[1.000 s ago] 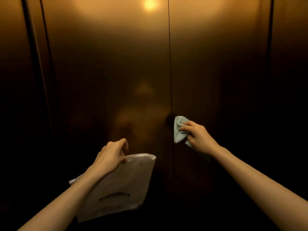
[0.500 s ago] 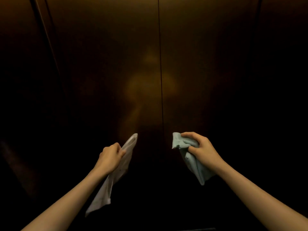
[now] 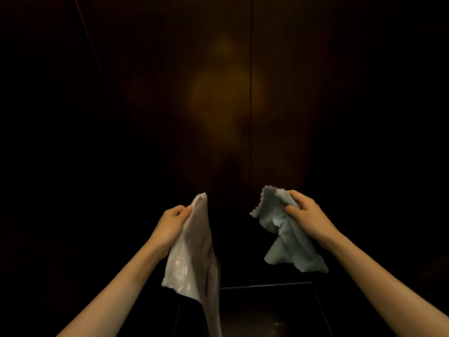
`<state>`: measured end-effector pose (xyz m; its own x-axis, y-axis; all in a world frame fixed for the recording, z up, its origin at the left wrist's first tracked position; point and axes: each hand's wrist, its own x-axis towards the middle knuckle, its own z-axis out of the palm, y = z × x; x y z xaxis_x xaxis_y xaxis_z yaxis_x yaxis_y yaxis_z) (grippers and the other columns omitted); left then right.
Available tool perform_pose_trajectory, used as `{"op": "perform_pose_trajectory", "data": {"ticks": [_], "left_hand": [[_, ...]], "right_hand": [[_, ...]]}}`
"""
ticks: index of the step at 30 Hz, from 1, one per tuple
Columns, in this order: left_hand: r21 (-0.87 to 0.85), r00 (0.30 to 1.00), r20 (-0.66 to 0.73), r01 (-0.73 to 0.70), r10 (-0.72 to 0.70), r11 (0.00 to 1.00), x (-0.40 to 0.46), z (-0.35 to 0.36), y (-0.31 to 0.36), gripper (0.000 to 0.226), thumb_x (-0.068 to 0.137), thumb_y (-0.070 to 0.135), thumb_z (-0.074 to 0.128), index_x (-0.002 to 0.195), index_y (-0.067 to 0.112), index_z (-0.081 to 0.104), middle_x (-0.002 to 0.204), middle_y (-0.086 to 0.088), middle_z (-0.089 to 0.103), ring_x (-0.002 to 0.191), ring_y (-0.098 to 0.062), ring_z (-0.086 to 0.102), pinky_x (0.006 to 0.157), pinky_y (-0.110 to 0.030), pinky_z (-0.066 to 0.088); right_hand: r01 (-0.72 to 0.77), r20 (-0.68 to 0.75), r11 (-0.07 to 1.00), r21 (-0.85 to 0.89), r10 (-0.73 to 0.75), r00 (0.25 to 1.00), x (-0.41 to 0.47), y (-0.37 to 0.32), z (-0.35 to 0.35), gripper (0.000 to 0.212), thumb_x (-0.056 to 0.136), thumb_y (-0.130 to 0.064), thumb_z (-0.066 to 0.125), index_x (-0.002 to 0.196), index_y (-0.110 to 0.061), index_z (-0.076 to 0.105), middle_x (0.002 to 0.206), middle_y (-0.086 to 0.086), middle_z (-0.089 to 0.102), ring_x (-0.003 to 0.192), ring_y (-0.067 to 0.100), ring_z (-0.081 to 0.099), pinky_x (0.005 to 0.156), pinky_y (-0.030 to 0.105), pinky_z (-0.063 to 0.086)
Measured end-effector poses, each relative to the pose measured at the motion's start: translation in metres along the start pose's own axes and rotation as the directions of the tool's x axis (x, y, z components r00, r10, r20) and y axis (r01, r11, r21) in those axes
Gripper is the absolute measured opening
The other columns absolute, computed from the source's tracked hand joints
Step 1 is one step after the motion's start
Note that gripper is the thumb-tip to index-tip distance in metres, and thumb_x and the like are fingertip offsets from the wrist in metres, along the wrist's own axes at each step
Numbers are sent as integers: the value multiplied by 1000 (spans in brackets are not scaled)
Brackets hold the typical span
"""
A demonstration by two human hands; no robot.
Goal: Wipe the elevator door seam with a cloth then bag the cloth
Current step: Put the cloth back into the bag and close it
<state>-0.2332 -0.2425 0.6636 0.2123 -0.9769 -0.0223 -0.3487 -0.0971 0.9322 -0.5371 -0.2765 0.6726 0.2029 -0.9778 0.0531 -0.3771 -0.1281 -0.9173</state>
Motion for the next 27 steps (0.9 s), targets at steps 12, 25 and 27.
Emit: {"op": "perform_pose_trajectory", "data": {"ticks": [12,25,27], "left_hand": [[114,918,396,-20,-27,993,-8,-7,16,13,93,20,56,101,13,64,92,-3,67,84,-13,65,70,-24,56],[507,868,449,-443,213,740,-11,23,17,17,92,23,57,106,27,64,88,9,65,78,-1,60,69,-18,47],[525,872,419,-460,252,716,-11,22,15,17,92,22,56,107,24,64,85,12,61,74,1,56,63,-12,40]], "right_hand": [[-195,42,958,-211,208,977,3,-3,52,25,84,-24,54,74,-13,74,90,-2,65,87,10,58,75,26,43],[-227,202,966,126,199,959,3,-14,87,27,89,-26,61,88,-2,72,90,15,73,80,20,70,71,27,55],[-249,167,959,133,226,960,4,-9,89,21,90,-19,59,84,-2,72,87,17,72,74,20,68,67,27,55]]}}
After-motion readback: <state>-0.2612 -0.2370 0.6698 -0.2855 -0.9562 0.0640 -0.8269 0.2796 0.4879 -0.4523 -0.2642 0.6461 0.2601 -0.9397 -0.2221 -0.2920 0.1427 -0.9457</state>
